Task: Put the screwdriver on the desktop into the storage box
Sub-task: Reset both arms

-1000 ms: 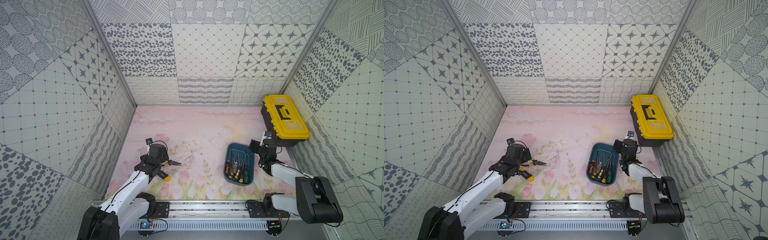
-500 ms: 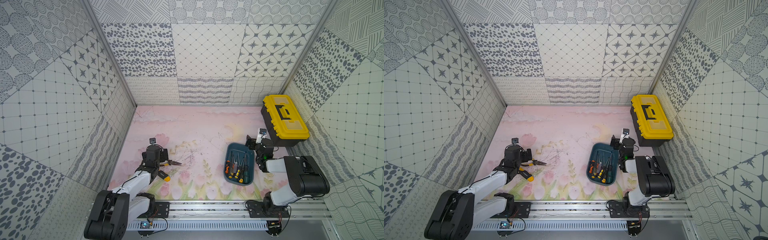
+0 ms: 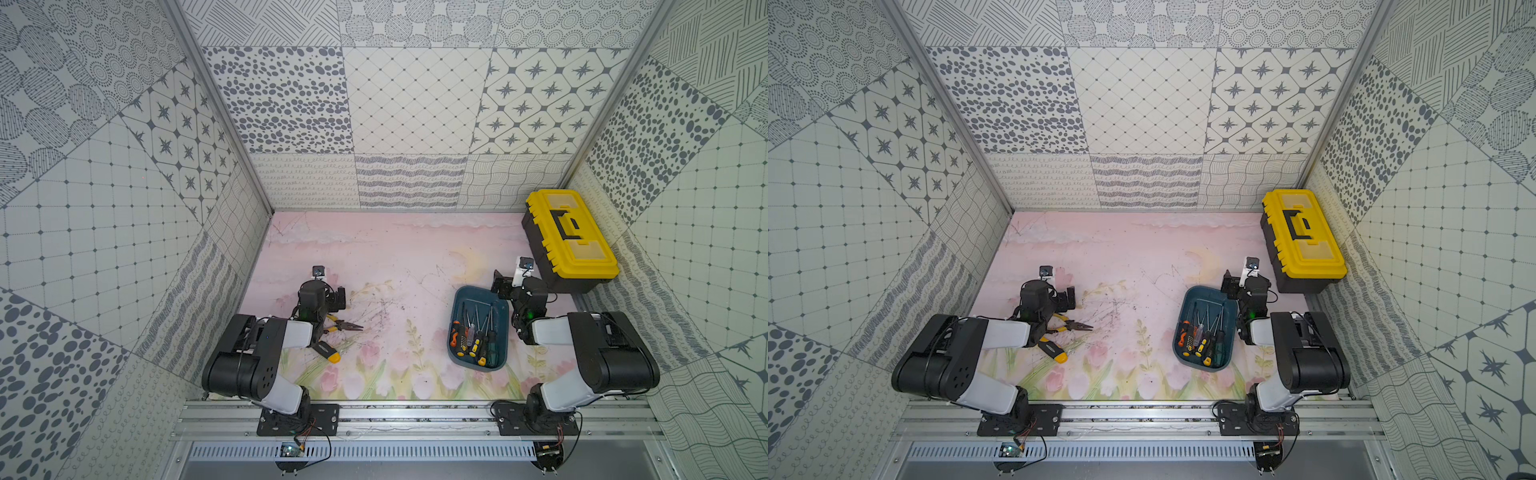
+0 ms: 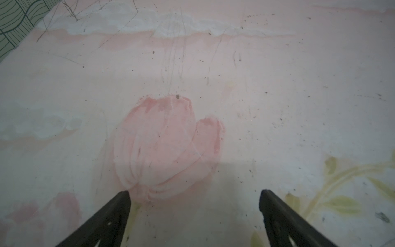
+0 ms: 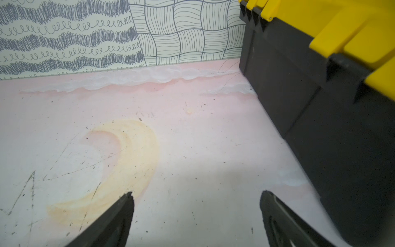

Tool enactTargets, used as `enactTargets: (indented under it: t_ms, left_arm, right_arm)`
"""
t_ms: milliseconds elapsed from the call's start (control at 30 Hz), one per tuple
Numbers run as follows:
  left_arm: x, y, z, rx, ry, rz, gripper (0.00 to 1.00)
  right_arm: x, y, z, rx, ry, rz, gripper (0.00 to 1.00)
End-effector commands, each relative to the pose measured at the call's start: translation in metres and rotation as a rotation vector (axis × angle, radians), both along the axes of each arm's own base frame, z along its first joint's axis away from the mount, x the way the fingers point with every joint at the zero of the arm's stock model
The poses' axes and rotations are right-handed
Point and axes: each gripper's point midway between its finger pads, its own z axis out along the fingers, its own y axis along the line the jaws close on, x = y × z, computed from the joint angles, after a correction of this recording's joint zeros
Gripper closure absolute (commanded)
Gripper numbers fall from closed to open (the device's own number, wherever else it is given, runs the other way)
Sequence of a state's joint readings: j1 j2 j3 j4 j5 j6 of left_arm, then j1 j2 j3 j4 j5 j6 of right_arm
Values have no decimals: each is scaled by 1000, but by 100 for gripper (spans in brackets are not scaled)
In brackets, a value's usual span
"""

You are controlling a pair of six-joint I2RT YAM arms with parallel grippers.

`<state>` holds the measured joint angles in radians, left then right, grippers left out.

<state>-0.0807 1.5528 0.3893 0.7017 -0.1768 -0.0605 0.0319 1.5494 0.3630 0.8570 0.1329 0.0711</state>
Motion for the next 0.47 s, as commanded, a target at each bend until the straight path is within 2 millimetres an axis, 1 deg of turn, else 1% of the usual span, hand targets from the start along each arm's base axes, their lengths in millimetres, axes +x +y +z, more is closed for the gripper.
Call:
enactTargets:
  t_ms: [0, 433]
  left_arm:
    - [22, -3, 32, -26, -151, -27, 1]
    - [22, -4, 31, -65, -139, -48, 1]
  right_arm:
    - [7, -2, 13, 5, -44, -14, 3]
    - [7, -1, 13, 4, -42, -14, 3]
